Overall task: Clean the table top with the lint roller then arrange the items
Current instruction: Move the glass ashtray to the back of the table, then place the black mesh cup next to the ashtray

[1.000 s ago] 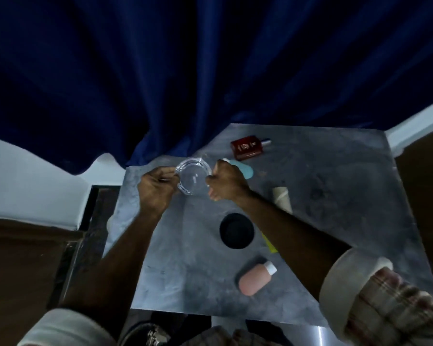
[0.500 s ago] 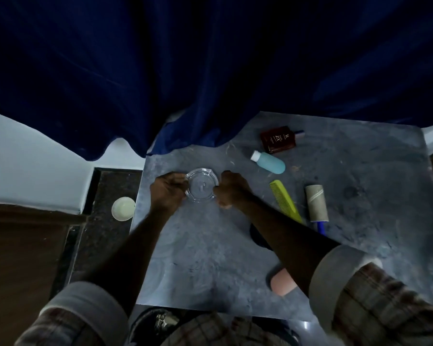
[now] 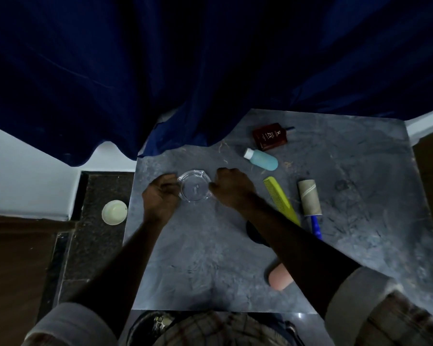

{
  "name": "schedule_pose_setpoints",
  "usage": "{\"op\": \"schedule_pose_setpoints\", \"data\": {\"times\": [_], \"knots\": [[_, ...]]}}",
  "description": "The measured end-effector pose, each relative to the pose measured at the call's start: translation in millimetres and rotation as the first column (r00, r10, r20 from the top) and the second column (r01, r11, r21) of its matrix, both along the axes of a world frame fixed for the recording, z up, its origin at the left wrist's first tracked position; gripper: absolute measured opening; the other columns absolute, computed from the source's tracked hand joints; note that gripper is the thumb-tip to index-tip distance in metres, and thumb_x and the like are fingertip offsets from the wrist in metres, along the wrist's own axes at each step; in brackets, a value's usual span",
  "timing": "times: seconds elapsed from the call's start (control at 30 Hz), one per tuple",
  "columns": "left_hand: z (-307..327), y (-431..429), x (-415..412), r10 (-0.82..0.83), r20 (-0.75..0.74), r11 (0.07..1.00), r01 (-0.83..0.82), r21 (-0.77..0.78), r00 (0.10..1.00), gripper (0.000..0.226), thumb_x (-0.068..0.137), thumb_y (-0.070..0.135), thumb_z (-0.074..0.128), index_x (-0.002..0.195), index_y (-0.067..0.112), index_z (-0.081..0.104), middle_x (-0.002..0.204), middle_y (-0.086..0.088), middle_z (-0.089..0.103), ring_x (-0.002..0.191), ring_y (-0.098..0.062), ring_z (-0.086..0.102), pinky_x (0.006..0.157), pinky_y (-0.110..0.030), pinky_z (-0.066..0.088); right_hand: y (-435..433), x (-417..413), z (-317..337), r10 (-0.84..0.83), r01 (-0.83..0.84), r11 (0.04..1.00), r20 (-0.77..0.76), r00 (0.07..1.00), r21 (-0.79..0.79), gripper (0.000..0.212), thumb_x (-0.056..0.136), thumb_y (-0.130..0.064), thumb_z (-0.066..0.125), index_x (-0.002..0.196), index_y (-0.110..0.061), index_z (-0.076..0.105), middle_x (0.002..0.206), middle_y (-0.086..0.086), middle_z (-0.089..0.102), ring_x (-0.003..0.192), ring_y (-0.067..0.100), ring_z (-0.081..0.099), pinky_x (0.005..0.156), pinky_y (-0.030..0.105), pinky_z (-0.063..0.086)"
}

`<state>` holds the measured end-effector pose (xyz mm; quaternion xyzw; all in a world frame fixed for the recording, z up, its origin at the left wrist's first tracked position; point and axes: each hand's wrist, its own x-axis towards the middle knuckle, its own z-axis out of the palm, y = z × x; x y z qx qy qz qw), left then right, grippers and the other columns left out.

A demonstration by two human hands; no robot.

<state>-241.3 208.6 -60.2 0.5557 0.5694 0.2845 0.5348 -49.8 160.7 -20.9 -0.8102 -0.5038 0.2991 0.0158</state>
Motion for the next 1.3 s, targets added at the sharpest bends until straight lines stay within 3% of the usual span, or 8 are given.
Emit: {"op": "schedule_pose_setpoints", "data": {"times": [0.2, 0.33, 0.47, 0.6, 0.8, 1.0, 1.13, 1.3], "knots": [[12, -36, -5, -0.135, -0.163, 0.959, 0.170, 0.226, 0.977, 0.030, 0.090, 0.015, 0.072, 0.109, 0.038, 0.072, 0.110, 0.019, 0.075, 0.103, 0.007, 0.068, 0.087, -0.011, 0.054, -81, 49, 47, -0.076, 0.052, 0.974, 0.100, 0.992, 0.219, 0.020, 0.096, -0.038, 0.052, 0.096, -0.018, 0.056, 0.090, 0.011, 0.073, 0.086, 0.036, 0.071, 0.073, 0.040, 0.057], [10, -95, 22, -0.469, -0.041, 0.875, 0.471, 0.111, 0.882, 0.045, 0.082, 0.022, 0.076, 0.122, 0.040, 0.068, 0.120, 0.017, 0.074, 0.095, -0.006, 0.072, 0.085, -0.029, 0.061, -152, 76, 47, -0.247, 0.209, 0.941, 0.122, 0.961, 0.265, 0.013, 0.094, -0.031, 0.065, 0.102, -0.021, 0.064, 0.101, 0.004, 0.073, 0.090, 0.031, 0.073, 0.068, 0.032, 0.052], [0, -138, 56, -0.631, -0.190, 0.745, 0.656, 0.126, 0.752, 0.083, 0.075, 0.036, 0.080, 0.151, 0.036, 0.045, 0.145, 0.018, 0.054, 0.103, -0.005, 0.066, 0.089, -0.018, 0.053, -198, 88, 27, -0.273, 0.252, 0.938, 0.057, 0.960, 0.238, 0.026, 0.094, -0.028, 0.070, 0.116, -0.016, 0.068, 0.115, 0.008, 0.069, 0.098, 0.034, 0.070, 0.080, 0.040, 0.056], [-2, -155, 82, -0.576, -0.219, 0.785, 0.608, 0.119, 0.787, 0.100, 0.072, 0.037, 0.088, 0.158, 0.026, 0.038, 0.155, 0.007, 0.046, 0.134, -0.009, 0.054, 0.107, -0.024, 0.049, -210, 85, 8, -0.411, 0.454, 0.875, -0.236, 0.880, 0.170, 0.024, 0.096, -0.018, 0.067, 0.120, -0.015, 0.068, 0.112, 0.013, 0.074, 0.094, 0.035, 0.074, 0.084, 0.049, 0.059], [5, -159, 85, -0.471, -0.244, 0.841, 0.515, 0.168, 0.848, 0.086, 0.066, 0.037, 0.089, 0.143, 0.039, 0.049, 0.142, 0.014, 0.056, 0.128, -0.009, 0.061, 0.101, -0.027, 0.055, -208, 66, 2, -0.415, 0.583, 0.794, -0.551, 0.724, 0.169, 0.029, 0.103, -0.004, 0.053, 0.106, -0.031, 0.064, 0.101, 0.008, 0.073, 0.072, 0.019, 0.075, 0.061, 0.037, 0.063], [8, -154, 33, -0.294, -0.224, 0.912, 0.343, 0.224, 0.929, 0.084, 0.068, 0.043, 0.090, 0.143, 0.036, 0.054, 0.137, 0.017, 0.060, 0.120, -0.004, 0.065, 0.097, -0.031, 0.058, -180, 31, 6, -0.286, 0.500, 0.841, -0.614, 0.735, 0.207, 0.033, 0.095, -0.010, 0.059, 0.098, -0.042, 0.067, 0.107, 0.010, 0.071, 0.074, 0.021, 0.075, 0.063, 0.044, 0.064], [12, -149, -10, -0.145, -0.265, 0.952, 0.207, 0.224, 0.953, 0.083, 0.064, 0.049, 0.092, 0.137, 0.052, 0.051, 0.129, 0.027, 0.059, 0.099, 0.000, 0.068, 0.075, -0.024, 0.059, -150, -5, 9, -0.146, 0.349, 0.906, -0.598, 0.788, 0.239, 0.028, 0.086, -0.011, 0.063, 0.107, -0.028, 0.068, 0.110, 0.003, 0.073, 0.099, 0.028, 0.073, 0.085, 0.054, 0.060], [15, -146, -37, -0.023, -0.245, 0.974, 0.077, 0.214, 0.969, 0.081, 0.067, 0.033, 0.098, 0.136, 0.043, 0.056, 0.128, 0.020, 0.062, 0.101, -0.009, 0.069, 0.081, -0.039, 0.063, -124, -39, 14, -0.067, 0.239, 0.944, -0.578, 0.813, 0.228, 0.036, 0.087, -0.004, 0.064, 0.120, -0.016, 0.068, 0.119, 0.009, 0.070, 0.103, 0.027, 0.072, 0.089, 0.049, 0.059]]}}
